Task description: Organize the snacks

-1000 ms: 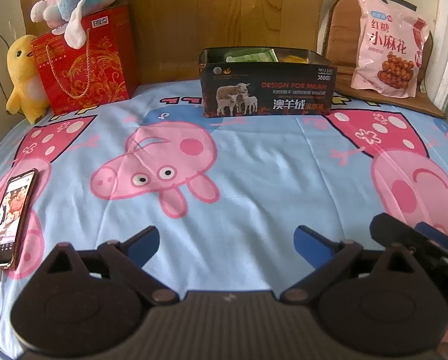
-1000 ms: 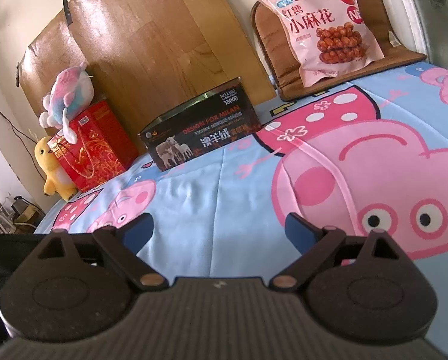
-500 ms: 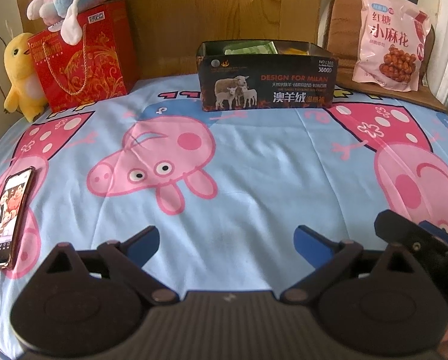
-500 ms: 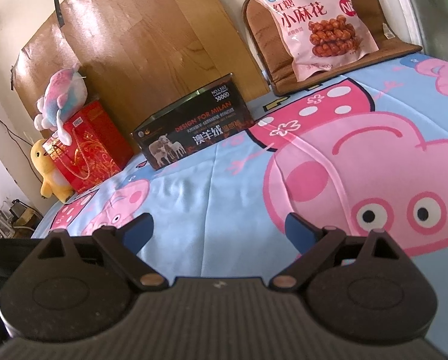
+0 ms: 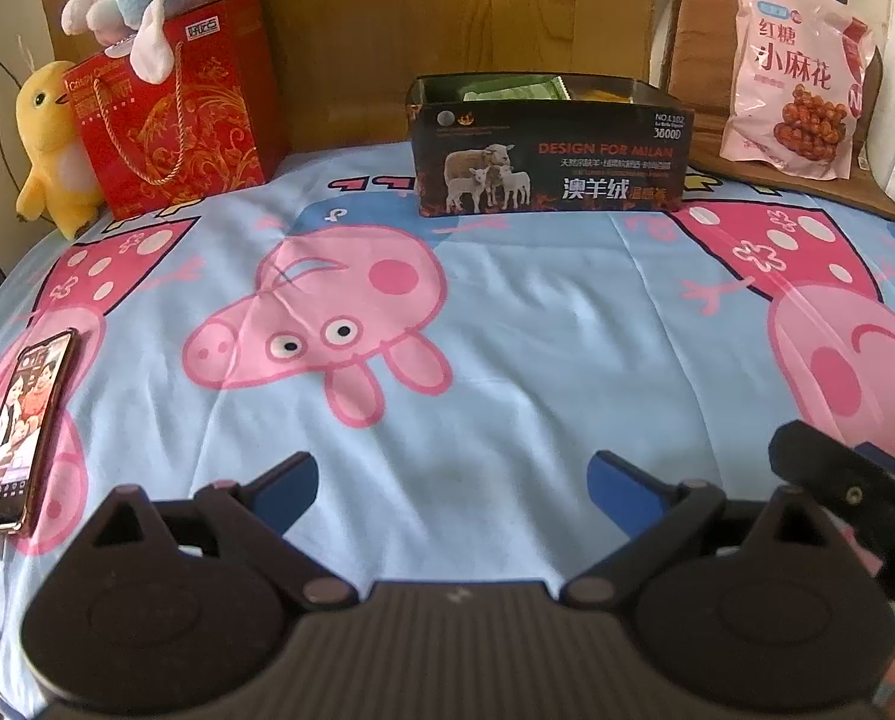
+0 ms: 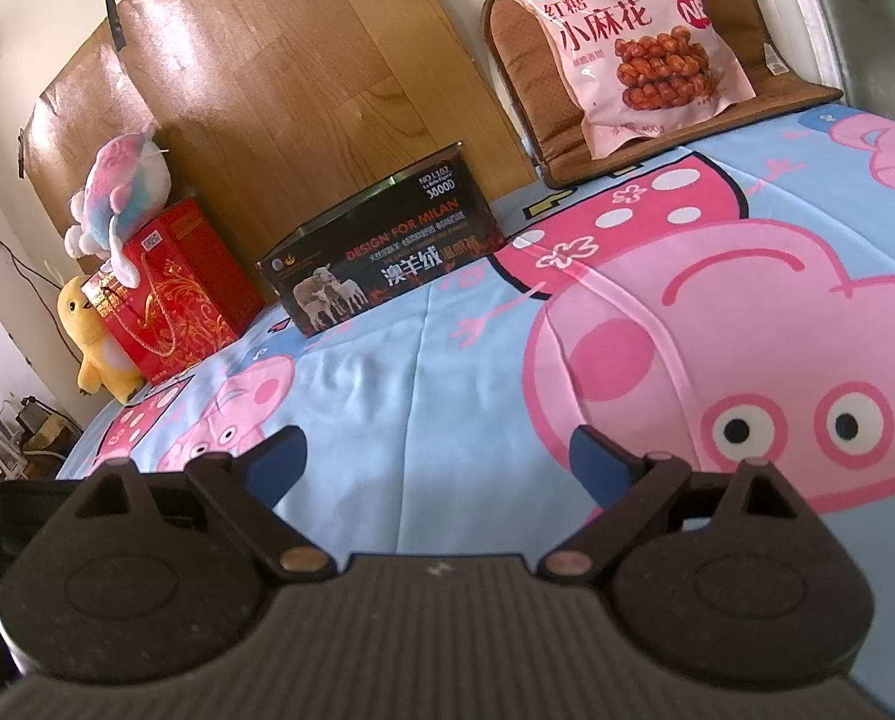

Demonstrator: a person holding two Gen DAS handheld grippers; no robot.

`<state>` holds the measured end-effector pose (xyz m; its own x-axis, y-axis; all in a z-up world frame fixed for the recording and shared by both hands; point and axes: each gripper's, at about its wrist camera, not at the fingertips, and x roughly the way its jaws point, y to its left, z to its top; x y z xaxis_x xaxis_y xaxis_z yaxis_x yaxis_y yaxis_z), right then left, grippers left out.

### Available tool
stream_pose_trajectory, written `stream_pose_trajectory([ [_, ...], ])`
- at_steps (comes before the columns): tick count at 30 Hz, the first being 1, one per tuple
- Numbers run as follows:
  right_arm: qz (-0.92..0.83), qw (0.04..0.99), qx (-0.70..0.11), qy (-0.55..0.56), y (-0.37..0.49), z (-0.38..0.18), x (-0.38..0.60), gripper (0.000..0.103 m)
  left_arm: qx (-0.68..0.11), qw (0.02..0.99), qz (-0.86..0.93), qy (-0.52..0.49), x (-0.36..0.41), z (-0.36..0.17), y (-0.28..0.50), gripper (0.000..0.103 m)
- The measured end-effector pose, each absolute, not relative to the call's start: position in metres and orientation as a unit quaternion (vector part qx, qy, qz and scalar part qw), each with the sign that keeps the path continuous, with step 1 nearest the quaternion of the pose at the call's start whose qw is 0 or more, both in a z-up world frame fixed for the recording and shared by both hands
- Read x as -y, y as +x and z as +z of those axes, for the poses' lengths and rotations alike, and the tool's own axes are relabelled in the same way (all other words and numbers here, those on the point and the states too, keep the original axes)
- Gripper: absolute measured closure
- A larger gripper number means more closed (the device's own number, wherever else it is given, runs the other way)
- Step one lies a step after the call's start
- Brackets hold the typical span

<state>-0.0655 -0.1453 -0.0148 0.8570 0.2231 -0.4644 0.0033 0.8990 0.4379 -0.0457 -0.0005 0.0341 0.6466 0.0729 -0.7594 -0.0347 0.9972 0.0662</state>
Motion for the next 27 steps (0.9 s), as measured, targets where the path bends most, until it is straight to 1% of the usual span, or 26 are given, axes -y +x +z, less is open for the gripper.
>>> stream_pose_trajectory([
  [16,0.060,0.940,-0.261,0.213,-0.0649,-0.0149,0.1445,0.007,-0.419,0.907,0.030,0.023,-0.0022,0.0338,-0.0458,0.003],
  [27,0.060,0.942,-0.261,0.204,-0.0624,-0.0116,0.1408,0.007,-0.410,0.911,0.033,0.019,-0.0060,0.0370,-0.0467,0.001],
])
